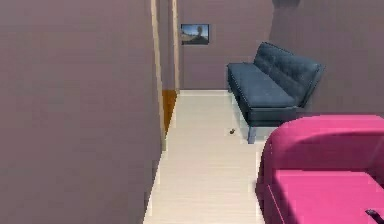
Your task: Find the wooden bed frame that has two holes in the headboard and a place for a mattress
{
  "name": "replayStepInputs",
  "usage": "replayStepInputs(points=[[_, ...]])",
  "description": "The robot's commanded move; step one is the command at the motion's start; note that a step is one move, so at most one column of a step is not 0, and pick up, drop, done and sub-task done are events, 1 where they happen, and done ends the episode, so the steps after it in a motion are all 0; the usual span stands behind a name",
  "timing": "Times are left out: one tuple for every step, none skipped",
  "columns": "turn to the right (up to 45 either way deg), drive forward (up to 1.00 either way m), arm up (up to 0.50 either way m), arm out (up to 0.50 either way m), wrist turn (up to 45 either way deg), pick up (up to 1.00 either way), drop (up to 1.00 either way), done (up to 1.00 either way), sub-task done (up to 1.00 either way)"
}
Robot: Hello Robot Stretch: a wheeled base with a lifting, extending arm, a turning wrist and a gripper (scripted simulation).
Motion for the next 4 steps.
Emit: replayStepInputs(points=[[0.0,1.00,0.00,0.00,0.0,0.00,0.00,0.00,0.00],[3.0,0.00,0.00,0.00,0.0,0.00,0.00,0.00,0.00],[0.0,1.00,0.00,0.00,0.0,0.00,0.00,0.00,0.00],[0.0,0.30,0.00,0.00,0.0,0.00,0.00,0.00,0.00]])
